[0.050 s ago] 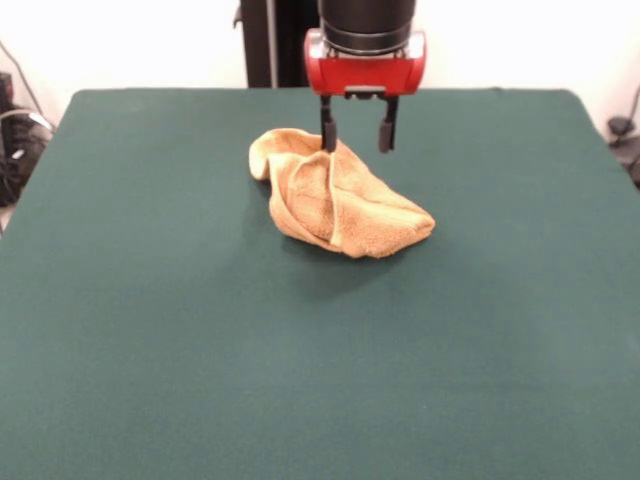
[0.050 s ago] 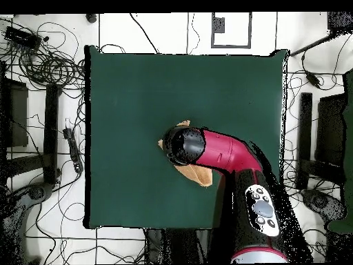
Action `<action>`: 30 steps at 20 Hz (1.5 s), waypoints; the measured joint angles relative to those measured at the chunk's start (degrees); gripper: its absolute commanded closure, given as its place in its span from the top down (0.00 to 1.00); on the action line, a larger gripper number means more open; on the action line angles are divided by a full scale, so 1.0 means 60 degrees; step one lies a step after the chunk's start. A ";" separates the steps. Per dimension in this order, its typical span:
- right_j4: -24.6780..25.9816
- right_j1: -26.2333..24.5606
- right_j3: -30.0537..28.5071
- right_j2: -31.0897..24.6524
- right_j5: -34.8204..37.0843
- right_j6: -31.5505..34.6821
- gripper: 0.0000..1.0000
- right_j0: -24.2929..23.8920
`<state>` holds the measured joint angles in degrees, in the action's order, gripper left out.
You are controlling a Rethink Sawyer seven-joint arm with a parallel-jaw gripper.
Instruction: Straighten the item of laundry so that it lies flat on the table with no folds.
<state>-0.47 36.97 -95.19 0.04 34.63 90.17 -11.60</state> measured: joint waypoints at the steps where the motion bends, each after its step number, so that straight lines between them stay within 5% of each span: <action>1: -0.0001 0.0000 0.0000 0.0001 0.0000 0.0000 1.00 -0.0001; 30: 0.0003 -0.0402 0.1043 -0.0015 0.1398 0.0000 1.00 0.0000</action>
<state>-0.45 34.56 -88.93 -0.05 43.02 90.17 -11.60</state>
